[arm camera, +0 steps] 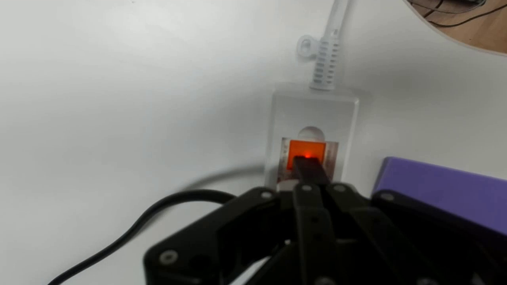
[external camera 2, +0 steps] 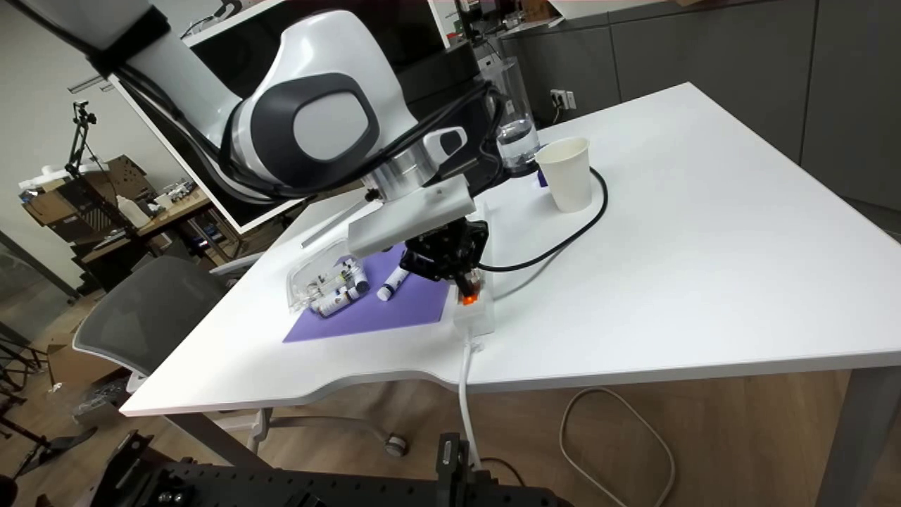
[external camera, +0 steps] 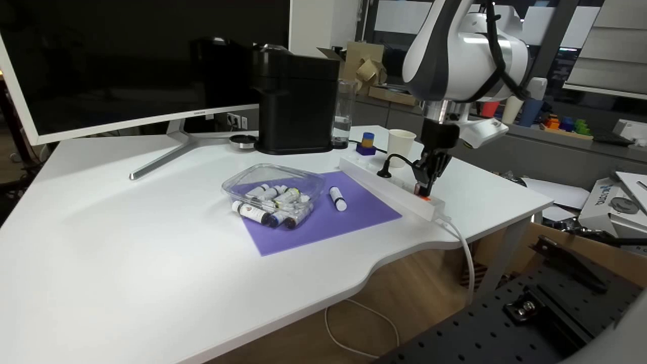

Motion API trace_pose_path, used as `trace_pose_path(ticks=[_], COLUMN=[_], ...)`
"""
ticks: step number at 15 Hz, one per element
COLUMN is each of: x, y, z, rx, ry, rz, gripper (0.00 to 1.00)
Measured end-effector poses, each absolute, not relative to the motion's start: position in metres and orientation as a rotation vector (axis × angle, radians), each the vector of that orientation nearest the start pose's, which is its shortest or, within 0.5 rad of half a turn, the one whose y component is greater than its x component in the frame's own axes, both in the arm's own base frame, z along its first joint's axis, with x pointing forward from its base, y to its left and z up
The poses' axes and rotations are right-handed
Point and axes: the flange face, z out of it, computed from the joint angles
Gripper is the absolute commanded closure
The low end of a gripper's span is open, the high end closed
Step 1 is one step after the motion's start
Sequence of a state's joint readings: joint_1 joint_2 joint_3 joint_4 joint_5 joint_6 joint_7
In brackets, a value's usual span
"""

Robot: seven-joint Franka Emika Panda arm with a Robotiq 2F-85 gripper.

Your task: Flick the last switch on the extension cord, then open the plastic box on the table

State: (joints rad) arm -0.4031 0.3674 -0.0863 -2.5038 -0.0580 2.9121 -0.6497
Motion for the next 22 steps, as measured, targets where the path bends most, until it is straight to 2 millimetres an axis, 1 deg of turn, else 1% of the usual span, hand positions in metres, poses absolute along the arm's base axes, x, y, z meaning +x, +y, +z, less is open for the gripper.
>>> trace_pose_path(ticks=[3,12,22], x=[0.4109,0.4115,0.4136], y=[-0.2232,-0.2221,-0.2138], z=[0.1463,0.1462,0.1464], rx=[-3.184,-3.184,-3.179], ry=[-0.342,-0.352,-0.396], rz=[-0.014,-0.010,0.010], gripper=[1.00,1.00,1.00])
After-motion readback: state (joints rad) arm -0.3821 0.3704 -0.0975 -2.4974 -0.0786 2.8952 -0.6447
